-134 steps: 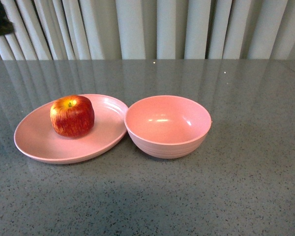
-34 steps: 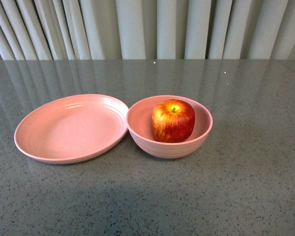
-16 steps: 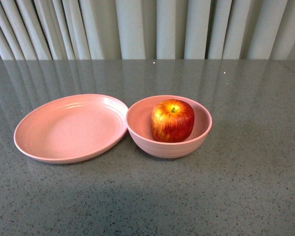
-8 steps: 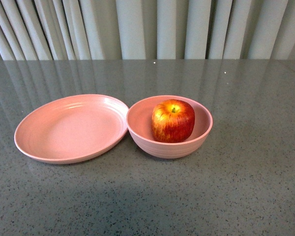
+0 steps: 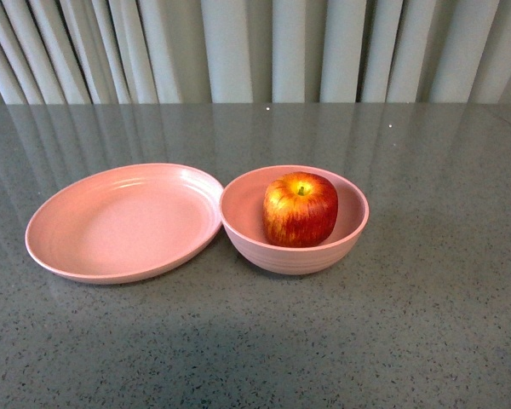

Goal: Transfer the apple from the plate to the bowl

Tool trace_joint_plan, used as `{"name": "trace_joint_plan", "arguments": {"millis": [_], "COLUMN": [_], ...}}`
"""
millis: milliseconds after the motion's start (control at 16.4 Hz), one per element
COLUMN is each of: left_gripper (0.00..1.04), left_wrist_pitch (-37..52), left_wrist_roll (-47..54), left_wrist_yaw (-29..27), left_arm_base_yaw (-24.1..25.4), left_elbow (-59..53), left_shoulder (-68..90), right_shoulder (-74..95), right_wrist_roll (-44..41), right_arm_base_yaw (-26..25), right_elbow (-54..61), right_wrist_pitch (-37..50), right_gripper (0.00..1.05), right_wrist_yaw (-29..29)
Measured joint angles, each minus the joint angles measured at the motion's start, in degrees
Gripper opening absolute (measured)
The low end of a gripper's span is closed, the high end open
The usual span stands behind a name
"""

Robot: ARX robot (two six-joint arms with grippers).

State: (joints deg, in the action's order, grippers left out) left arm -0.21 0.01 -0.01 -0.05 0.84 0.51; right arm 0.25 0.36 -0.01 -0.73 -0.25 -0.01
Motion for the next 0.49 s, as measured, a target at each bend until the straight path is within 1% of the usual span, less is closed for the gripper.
{"name": "trace_joint_plan", "arguments": {"millis": [122,182,486], "left_gripper": [1.00,0.98,0.98], "left_wrist_pitch": [0.00,0.00,0.02], "left_wrist_roll": [0.04,0.00,0.02], "left_wrist_yaw": [0.00,0.00,0.00], "left_arm_base_yaw": [0.00,0.00,0.00], "left_elbow": [0.00,0.00,0.00], "left_shoulder": [0.00,0.00,0.00], "right_shoulder": [0.00,-0.02,0.00], "right_wrist_roll": [0.00,0.00,0.00], "right_arm_base_yaw": [0.00,0.00,0.00], "right_elbow": [0.00,0.00,0.00], "right_wrist_pitch": [0.00,0.00,0.00], "right_gripper": [0.98,0.98,0.98], "right_wrist_yaw": [-0.02,-0.02,-0.02]}}
